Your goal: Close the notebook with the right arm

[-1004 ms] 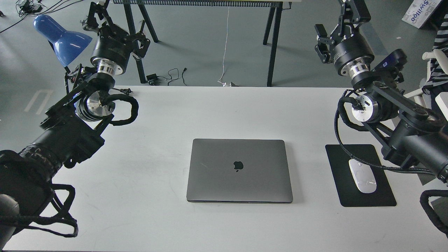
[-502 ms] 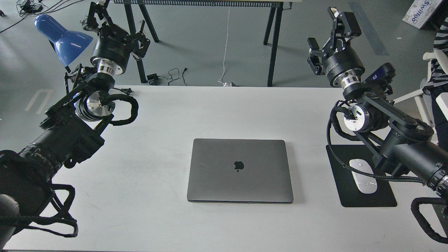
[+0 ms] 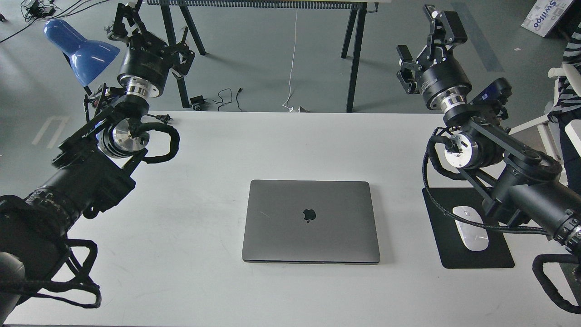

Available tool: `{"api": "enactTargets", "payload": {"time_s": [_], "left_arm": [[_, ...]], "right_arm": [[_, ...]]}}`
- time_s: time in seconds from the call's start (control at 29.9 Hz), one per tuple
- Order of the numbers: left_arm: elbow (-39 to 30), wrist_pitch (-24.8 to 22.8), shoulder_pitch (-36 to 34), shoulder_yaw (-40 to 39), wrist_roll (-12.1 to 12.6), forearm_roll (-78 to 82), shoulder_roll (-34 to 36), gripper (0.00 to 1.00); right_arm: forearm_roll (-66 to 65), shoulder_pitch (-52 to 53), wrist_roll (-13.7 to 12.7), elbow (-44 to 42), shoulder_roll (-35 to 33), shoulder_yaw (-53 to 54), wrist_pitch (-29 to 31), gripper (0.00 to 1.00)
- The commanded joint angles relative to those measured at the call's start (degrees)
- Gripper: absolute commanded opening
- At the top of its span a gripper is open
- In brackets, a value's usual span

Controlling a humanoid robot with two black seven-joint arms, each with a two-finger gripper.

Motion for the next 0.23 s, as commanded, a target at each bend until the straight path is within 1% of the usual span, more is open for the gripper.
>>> {"api": "enactTargets", "payload": {"time_s": [0.0,0.2], "left_arm": [[0.0,0.0,0.0,0.0,0.0,0.0,0.0,1.0],[0.0,0.0,0.0,0.0,0.0,0.0,0.0,1.0]], "right_arm": [[0.0,0.1,0.0,0.1,0.0,0.2,0.0,0.99],[0.0,0.1,0.0,0.6,0.0,0.3,0.0,0.99]]}}
